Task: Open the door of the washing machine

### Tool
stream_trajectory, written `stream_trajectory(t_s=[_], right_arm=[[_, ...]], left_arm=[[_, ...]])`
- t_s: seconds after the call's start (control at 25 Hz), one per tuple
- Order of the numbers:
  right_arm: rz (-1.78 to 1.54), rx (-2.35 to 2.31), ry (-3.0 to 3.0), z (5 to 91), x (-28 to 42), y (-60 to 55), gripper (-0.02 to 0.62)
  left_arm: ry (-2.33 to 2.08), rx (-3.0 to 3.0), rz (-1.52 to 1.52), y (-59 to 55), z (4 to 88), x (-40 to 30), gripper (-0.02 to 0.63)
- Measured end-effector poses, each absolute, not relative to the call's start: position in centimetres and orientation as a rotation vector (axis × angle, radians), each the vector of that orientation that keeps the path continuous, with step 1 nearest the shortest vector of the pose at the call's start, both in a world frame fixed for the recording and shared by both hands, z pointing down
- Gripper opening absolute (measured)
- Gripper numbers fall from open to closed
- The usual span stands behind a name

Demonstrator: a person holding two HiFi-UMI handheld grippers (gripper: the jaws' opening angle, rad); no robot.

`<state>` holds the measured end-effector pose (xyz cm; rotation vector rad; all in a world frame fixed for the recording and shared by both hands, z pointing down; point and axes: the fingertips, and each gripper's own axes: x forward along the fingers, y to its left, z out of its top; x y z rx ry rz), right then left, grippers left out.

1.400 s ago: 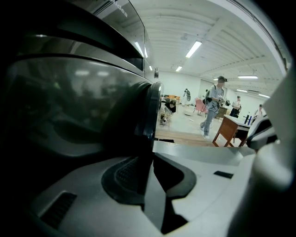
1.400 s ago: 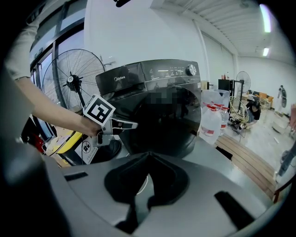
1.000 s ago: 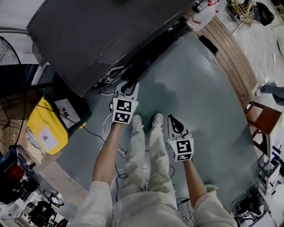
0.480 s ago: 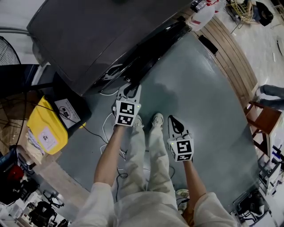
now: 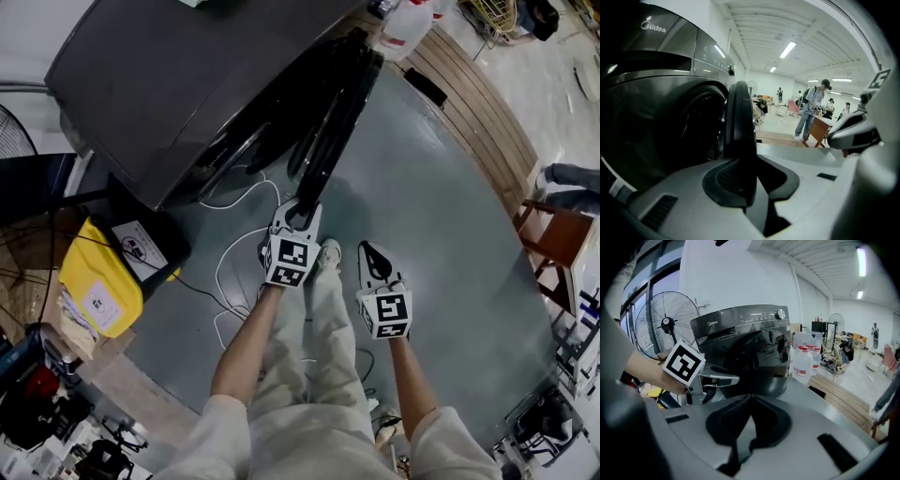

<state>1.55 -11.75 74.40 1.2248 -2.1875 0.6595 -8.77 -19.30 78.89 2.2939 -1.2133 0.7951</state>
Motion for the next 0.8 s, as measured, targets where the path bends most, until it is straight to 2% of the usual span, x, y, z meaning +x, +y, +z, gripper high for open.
stream_trajectory(t_s=[0.8], right_arm=[[0.751, 1.525, -2.028, 75.1, 8.9, -8.2, 0.0]], left_arm=[[-0.953, 2.438, 0.824, -16.4, 79.3, 1.2, 0.118]])
